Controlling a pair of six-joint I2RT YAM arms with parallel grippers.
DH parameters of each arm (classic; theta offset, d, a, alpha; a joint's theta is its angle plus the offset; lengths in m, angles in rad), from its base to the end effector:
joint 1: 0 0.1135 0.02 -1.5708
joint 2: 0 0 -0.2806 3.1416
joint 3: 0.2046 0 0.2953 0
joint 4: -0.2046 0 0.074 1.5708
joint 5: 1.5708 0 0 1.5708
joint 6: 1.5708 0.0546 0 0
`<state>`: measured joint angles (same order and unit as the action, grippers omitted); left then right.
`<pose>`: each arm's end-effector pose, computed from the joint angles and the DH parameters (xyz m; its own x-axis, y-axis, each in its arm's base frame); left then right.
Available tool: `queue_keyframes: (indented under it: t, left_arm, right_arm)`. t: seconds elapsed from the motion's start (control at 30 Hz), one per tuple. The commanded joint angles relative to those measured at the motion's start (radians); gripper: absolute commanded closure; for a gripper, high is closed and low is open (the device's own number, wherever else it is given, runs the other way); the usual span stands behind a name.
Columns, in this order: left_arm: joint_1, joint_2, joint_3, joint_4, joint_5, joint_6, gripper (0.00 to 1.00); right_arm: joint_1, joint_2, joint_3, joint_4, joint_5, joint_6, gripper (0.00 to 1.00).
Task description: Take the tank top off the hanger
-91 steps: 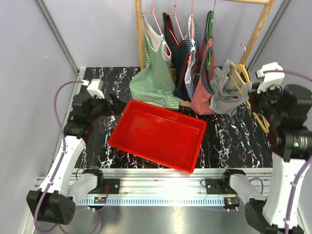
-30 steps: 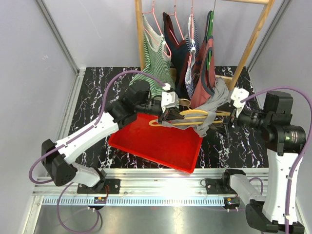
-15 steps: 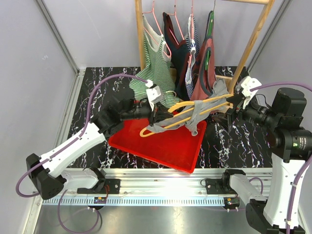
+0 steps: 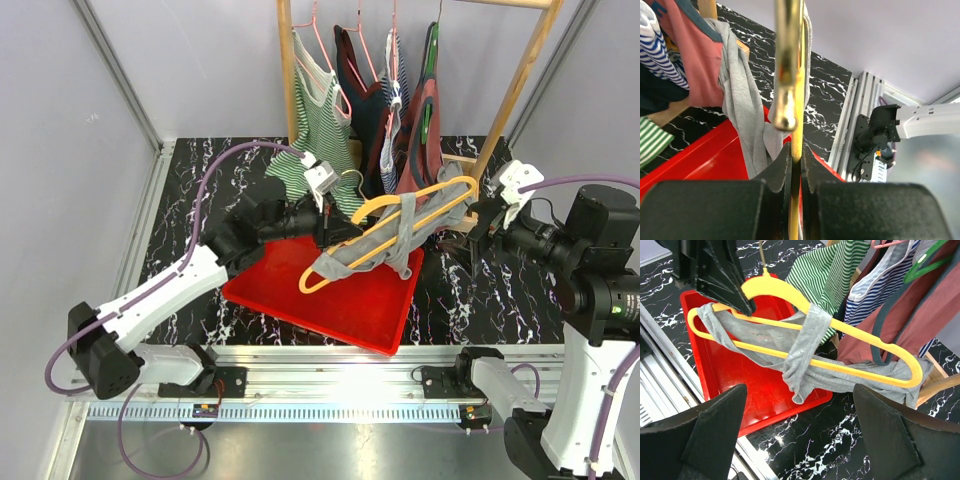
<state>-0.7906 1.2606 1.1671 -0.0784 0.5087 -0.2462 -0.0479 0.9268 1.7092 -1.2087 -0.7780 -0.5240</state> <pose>0.2257 -0.2659 0.3926 -0.3503 0.0513 -0.9352 0.9001 0.2947 -0.3209 0.1188 0.0327 0.5376 -0.0553 -0.3542 -0.9335 -0.7298 0.6524 -0.2043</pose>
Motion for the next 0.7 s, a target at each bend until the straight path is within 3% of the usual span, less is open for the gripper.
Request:
queue_keyframes:
  t: [0.0,0.27,0.5,0.67]
  left_arm:
    - [0.002,0.025,0.040,0.132,0.010,-0.083,1.00]
    - [0.002,0.077,0.074,0.195,0.056,-0.142,1.00]
    - [0.004,0.124,0.126,0.279,0.071,-0.266,1.00]
    - [0.002,0.163,0.167,0.295,0.083,-0.329,1.00]
  right_arm:
    - [0.003,0.007,0.032,-0.011,0.002,0.007,0.05]
    - [0.003,0.038,0.063,0.044,0.068,0.051,0.03]
    - [0.003,0.066,-0.146,0.198,0.049,0.163,0.04]
    - [0.005,0.104,-0.198,0.319,0.098,0.223,0.09]
